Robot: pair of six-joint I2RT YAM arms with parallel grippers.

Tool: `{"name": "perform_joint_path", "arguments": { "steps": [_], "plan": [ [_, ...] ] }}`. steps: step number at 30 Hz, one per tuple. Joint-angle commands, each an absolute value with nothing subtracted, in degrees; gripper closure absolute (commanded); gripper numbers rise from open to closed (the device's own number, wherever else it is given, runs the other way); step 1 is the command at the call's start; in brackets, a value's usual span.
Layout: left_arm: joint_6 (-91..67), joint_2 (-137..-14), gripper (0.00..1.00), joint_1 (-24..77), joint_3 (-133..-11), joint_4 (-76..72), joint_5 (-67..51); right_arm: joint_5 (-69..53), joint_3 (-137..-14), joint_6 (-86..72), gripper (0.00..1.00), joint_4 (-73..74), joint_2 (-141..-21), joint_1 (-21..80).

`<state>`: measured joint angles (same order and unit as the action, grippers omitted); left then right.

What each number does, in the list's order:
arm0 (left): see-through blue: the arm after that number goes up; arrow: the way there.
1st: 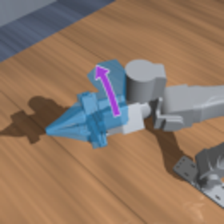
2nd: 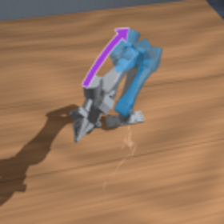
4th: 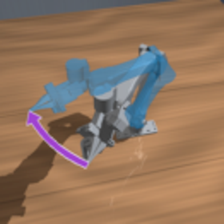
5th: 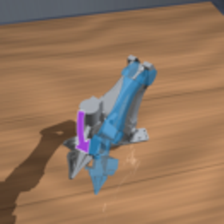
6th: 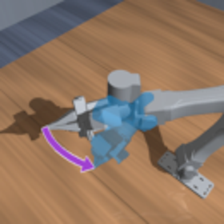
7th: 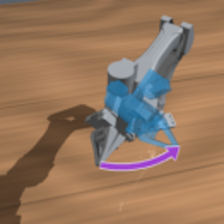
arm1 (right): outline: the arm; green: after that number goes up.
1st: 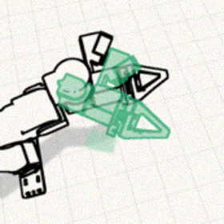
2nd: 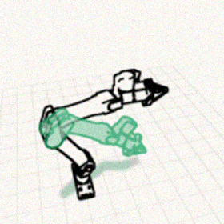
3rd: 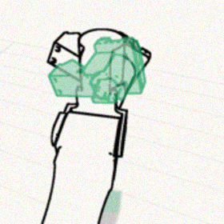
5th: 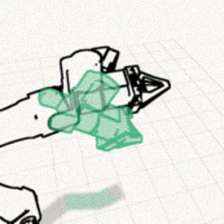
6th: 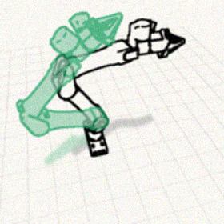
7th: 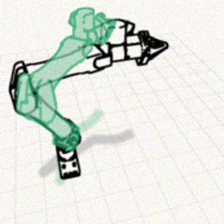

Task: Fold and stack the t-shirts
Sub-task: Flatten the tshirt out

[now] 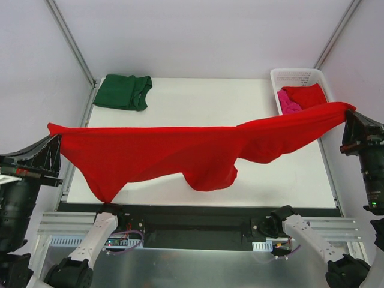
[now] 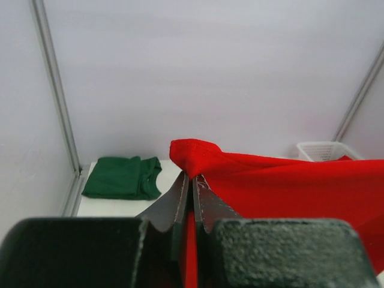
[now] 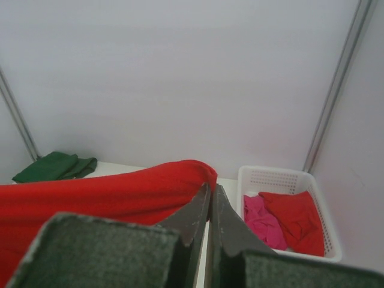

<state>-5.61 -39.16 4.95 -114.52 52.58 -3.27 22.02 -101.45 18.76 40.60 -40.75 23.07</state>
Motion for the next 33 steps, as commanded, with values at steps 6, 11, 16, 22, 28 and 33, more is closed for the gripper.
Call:
{"name": "perform_joint_path", "arguments": {
  "steps": [6, 11, 16, 22, 28, 33],
  "plan": [
    [-5.97, -39.29, 1.00, 7.64, -120.58, 48.87, -14.14, 12.58, -107.75, 19.69, 0.99, 40.87, -38.42, 22.76],
    [-6.42, -38.94, 1.00, 8.17, -121.63, 48.96, -18.79, 11.43, -107.93, 19.25, 0.99, 40.43, -37.00, 22.76],
    [-7.73, -40.25, 1.00, 8.70, -125.94, 48.78, -24.25, 9.67, -108.19, 18.02, 0.99, 38.32, -35.77, 22.85],
    [-8.61, -41.83, 1.00, 9.14, -130.16, 47.55, -30.40, 7.74, -111.09, 17.58, 0.99, 38.41, -36.74, 22.76],
    [-9.58, -42.19, 1.00, 10.98, -132.81, 44.83, -34.37, 4.31, -112.59, 15.38, 0.99, 36.92, -36.04, 22.76],
    [-6.34, -41.83, 1.00, 12.83, -119.82, 40.70, -29.89, 7.73, -107.07, 16.79, 0.99, 32.79, -38.57, 22.94]
  ]
}}
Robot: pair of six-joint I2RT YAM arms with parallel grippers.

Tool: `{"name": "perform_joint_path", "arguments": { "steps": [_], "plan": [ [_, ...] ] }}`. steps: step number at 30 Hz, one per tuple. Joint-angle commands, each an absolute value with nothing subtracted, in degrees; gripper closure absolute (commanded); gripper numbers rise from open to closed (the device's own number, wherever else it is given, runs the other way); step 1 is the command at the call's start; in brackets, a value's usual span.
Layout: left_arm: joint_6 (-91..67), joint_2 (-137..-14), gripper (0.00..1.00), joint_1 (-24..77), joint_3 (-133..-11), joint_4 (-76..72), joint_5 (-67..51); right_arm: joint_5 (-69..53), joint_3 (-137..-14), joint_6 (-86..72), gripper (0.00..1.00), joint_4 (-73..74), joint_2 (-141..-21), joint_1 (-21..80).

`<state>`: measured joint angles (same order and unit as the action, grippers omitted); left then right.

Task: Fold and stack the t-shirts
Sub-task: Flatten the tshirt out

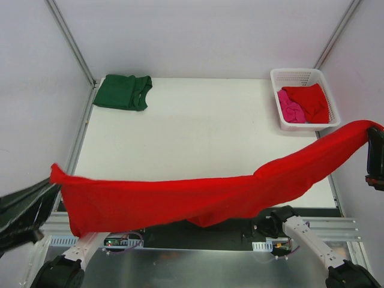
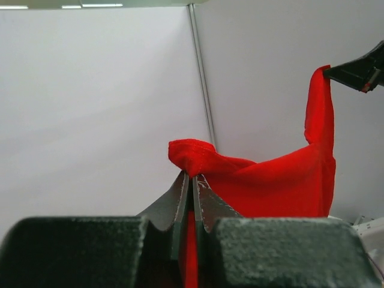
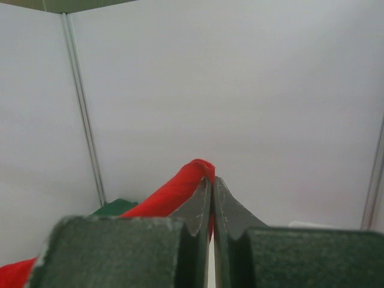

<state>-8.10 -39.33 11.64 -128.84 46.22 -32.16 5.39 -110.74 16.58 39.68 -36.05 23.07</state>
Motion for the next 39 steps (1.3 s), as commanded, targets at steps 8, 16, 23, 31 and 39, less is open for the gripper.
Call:
{"name": "perform_joint_path", "arguments": {
  "steps": [8, 16, 23, 31, 39],
  "plan": [
    [2.63, -54.30, 1.00, 13.54, -93.97, 24.36, -17.33, 12.47, -84.39, 14.68, 0.99, 19.17, -55.79, 22.85],
    [-2.20, -79.43, 1.00, 3.78, -82.36, 7.65, -21.18, 10.11, -76.20, 9.76, 0.99, 8.54, -78.10, 22.33],
    [-3.16, -99.74, 1.00, 3.60, -87.01, 6.07, -20.83, 8.79, -77.25, 8.26, 0.99, 6.07, -85.51, 22.41],
    [-2.29, -107.75, 1.00, 2.90, -91.67, 5.98, -18.11, 17.13, -80.93, 10.98, 0.99, 5.36, -90.52, 22.41],
    [-1.58, -112.93, 1.00, 1.41, -95.70, 6.41, -13.37, 24.96, -91.13, 13.45, 0.99, 6.59, -101.32, 21.19]
  ]
}}
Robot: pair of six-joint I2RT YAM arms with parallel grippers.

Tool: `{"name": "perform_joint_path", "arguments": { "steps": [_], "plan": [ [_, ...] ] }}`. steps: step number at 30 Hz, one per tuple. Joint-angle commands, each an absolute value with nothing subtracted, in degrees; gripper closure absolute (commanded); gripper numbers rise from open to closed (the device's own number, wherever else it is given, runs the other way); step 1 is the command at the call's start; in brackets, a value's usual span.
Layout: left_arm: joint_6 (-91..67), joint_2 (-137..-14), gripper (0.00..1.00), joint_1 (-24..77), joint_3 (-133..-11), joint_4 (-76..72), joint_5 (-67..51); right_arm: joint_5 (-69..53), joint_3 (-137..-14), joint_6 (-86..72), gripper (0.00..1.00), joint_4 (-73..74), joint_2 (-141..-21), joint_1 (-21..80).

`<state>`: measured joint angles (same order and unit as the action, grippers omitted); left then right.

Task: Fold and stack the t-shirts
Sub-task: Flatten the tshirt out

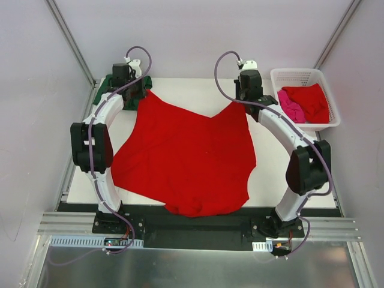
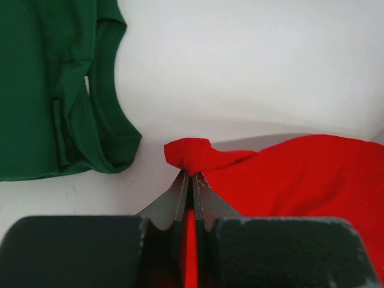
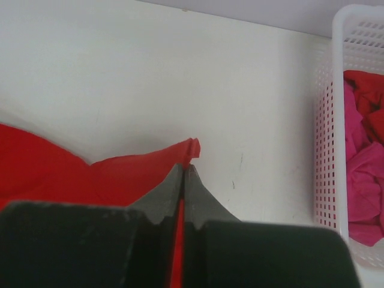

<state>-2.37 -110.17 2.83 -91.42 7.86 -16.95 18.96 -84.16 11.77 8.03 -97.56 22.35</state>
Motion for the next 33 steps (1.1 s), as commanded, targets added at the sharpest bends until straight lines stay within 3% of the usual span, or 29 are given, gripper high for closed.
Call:
{"name": "perform_joint_path", "arguments": {
  "steps": [1, 9, 22, 25, 26, 27, 28, 30, 33],
  "plan": [
    [-1.58, -113.64, 1.00, 1.23, -96.41, 6.68, -13.19, 25.57, -92.36, 13.45, 0.99, 7.20, -102.38, 20.92],
    [-0.53, -120.58, 1.00, 0.88, -105.36, 8.17, -10.11, 27.33, -102.38, 15.82, 0.99, 8.88, -112.49, 18.64],
    [0.88, -128.67, 0.96, 1.05, -113.90, 8.88, -7.21, 28.56, -104.24, 16.70, 0.99, 7.65, -118.56, 16.70],
    [0.88, -129.46, 0.72, 1.05, -114.70, 8.79, -6.94, 28.13, -105.47, 16.96, 0.97, 7.73, -119.44, 16.44],
    [0.70, -129.90, 0.55, 1.05, -114.96, 8.88, -6.77, 28.21, -105.90, 17.14, 0.89, 7.91, -119.97, 16.35],
    [0.44, -129.99, 0.22, 1.14, -115.22, 8.79, -5.98, 28.39, -106.43, 17.23, 0.71, 8.00, -120.32, 16.26],
    [0.18, -130.08, 0.13, 1.14, -115.31, 8.79, -4.32, 28.56, -106.70, 17.23, 0.61, 8.09, -120.32, 16.26],
    [0.18, -129.64, 0.01, 1.32, -115.23, 8.88, -2.64, 29.09, -107.31, 17.58, 0.31, 8.43, -120.32, 16.26],
    [0.09, -127.19, 0.01, 1.32, -113.65, 8.79, -1.58, 29.62, -106.97, 17.84, 0.20, 8.79, -118.14, 16.26]
  ]
}}
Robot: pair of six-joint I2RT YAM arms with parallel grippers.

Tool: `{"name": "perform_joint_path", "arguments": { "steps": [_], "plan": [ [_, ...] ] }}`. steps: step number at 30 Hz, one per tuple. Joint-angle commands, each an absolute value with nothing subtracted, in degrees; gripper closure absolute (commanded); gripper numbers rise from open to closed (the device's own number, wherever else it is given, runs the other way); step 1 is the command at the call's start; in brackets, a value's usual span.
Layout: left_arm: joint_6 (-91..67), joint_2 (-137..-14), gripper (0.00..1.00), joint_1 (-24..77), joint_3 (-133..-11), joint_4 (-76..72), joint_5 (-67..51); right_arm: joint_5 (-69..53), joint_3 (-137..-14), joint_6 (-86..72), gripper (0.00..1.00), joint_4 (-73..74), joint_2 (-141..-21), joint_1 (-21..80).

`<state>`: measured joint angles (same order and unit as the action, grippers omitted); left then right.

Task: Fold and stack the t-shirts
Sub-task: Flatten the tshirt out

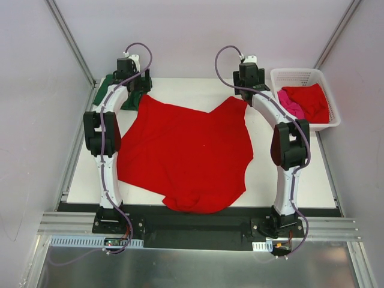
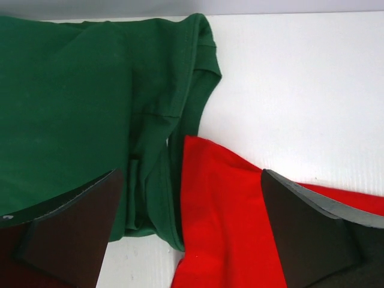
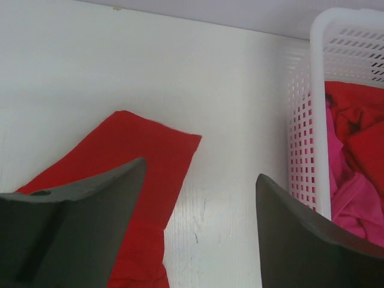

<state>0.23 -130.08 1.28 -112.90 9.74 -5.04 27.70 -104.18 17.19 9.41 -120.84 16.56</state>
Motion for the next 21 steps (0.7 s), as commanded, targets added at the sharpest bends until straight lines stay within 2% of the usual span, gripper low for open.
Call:
{"name": "perform_joint_path", "arguments": {
  "steps": [1, 3, 7, 11, 12, 15, 21],
  "plan": [
    [0.09, -126.13, 0.01, 1.32, -112.95, 8.88, -1.76, 29.79, -106.53, 17.75, 0.19, 8.88, -117.34, 16.26],
    [-1.91, -122.36, 0.01, 1.32, -109.97, 8.79, -2.98, 29.10, -105.39, 16.36, 0.17, 9.75, -113.49, 16.35],
    [-4.83, -113.50, 0.01, 1.32, -102.94, 8.88, -8.34, 19.82, -99.52, 10.65, 0.17, 14.41, -105.48, 16.26],
    [-5.98, -107.86, 0.01, 1.67, -95.73, 8.88, -14.58, 8.81, -89.43, 2.74, 0.26, 17.49, -96.00, 16.35],
    [-5.37, -107.06, 0.01, 1.76, -93.54, 8.88, -16.42, 6.53, -87.38, 1.51, 0.33, 18.27, -94.24, 16.43],
    [-3.96, -105.38, 0.01, 1.85, -90.01, 8.79, -18.45, 0.54, -79.21, -2.72, 0.41, 20.65, -88.17, 16.61],
    [-1.15, -107.40, 0.01, 1.85, -89.73, 10.36, -25.04, -11.42, -62.36, -4.83, 0.42, 22.67, -77.62, 18.72]
  ]
}}
